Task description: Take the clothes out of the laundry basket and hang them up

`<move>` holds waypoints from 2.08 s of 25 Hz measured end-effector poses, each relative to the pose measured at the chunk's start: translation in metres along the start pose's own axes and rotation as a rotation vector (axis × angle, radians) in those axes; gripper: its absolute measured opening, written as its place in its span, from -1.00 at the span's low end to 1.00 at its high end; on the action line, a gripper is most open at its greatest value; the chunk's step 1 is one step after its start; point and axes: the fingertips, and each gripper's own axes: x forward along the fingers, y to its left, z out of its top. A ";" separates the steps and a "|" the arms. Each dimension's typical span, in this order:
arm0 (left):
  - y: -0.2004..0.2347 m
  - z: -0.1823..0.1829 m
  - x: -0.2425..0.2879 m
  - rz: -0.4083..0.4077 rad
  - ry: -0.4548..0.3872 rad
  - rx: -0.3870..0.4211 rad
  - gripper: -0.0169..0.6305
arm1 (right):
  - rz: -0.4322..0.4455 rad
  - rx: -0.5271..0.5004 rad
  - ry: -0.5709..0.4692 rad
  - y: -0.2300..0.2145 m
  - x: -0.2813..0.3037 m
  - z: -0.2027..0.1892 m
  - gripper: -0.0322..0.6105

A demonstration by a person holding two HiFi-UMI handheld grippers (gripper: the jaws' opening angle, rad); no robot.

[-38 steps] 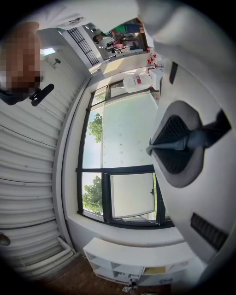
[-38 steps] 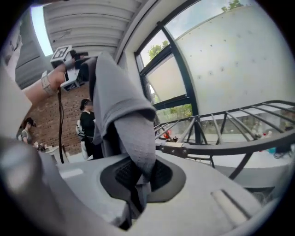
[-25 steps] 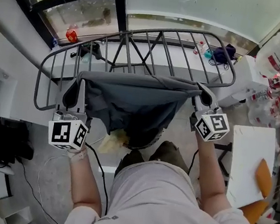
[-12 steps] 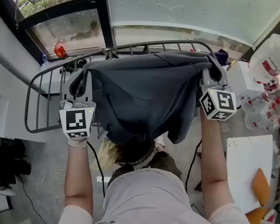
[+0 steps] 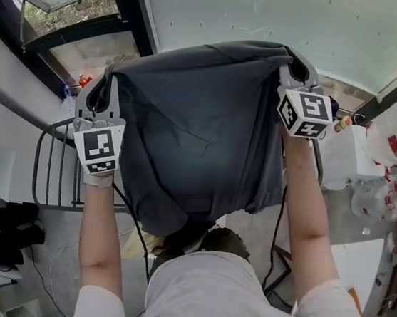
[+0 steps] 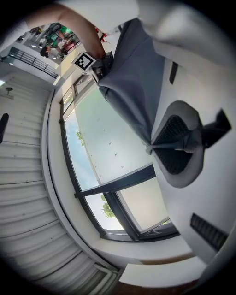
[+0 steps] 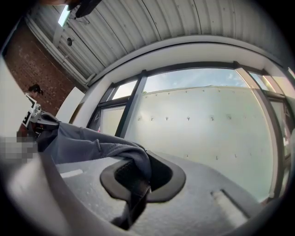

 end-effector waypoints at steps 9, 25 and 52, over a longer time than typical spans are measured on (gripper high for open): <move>-0.014 -0.053 0.129 0.037 0.184 -0.068 -0.89 | 0.126 -0.003 0.123 -0.036 0.120 -0.070 -0.86; -0.155 -0.263 0.131 -0.158 0.685 -0.044 -0.78 | 0.444 -0.121 0.736 0.024 0.090 -0.333 -0.41; -0.064 -0.277 -0.209 0.102 0.689 -0.468 -0.14 | 0.733 0.077 0.598 0.284 -0.057 -0.234 0.07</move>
